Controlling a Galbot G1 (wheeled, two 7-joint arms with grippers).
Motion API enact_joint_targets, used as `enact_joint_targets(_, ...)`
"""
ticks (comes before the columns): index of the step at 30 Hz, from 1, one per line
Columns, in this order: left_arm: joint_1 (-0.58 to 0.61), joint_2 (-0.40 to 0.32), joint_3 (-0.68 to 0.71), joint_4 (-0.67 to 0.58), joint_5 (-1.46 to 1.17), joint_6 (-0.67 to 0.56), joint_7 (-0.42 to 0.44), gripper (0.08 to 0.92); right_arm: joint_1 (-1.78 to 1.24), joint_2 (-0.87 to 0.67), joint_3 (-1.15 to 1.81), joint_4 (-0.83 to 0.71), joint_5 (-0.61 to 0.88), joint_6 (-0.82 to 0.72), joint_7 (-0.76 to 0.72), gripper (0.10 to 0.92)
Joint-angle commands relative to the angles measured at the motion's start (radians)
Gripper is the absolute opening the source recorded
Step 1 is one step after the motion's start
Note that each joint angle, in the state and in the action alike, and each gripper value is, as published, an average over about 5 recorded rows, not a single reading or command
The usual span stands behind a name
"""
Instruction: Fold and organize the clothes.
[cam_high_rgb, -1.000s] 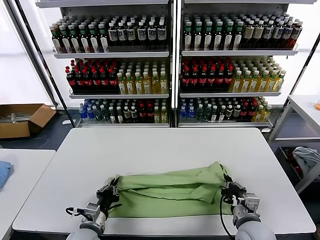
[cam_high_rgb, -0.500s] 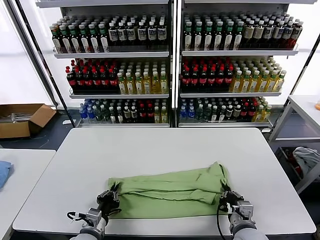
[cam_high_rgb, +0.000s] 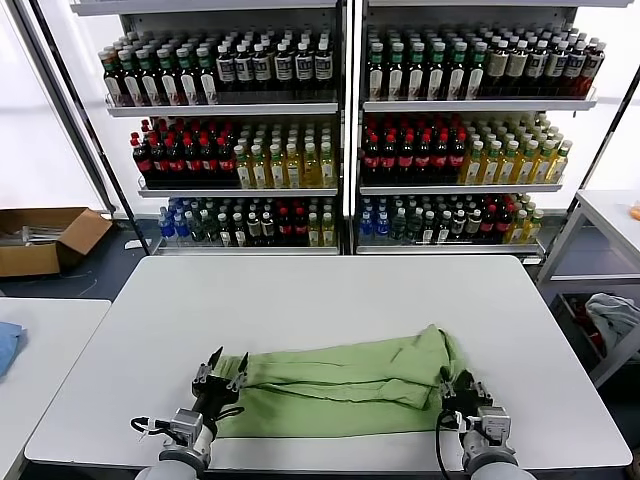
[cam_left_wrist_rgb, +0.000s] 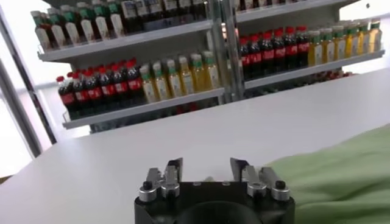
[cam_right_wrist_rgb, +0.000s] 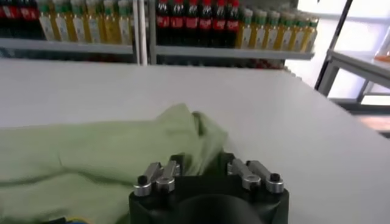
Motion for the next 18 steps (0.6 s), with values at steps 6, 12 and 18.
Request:
enact_joint_targets(6,0.062,-0.071,-0.033,-0.097,-0.097,0.154,-0.113,0.769,0.029,-0.015,0.042,0.172,0.038,0.015,0.001,0.741)
enact_joint_targets(12,0.073,-0.097,-0.037,-0.078,-0.143,0.168,-0.141,0.821,0.025,-0.018,0.009,0.158,0.029,0.018,0.003,0.820)
enact_joint_targets(18,0.076,-0.112,-0.042,-0.055,-0.183,0.164,-0.144,0.823,0.023,-0.018,-0.011,0.145,0.021,0.020,0.003,0.823)
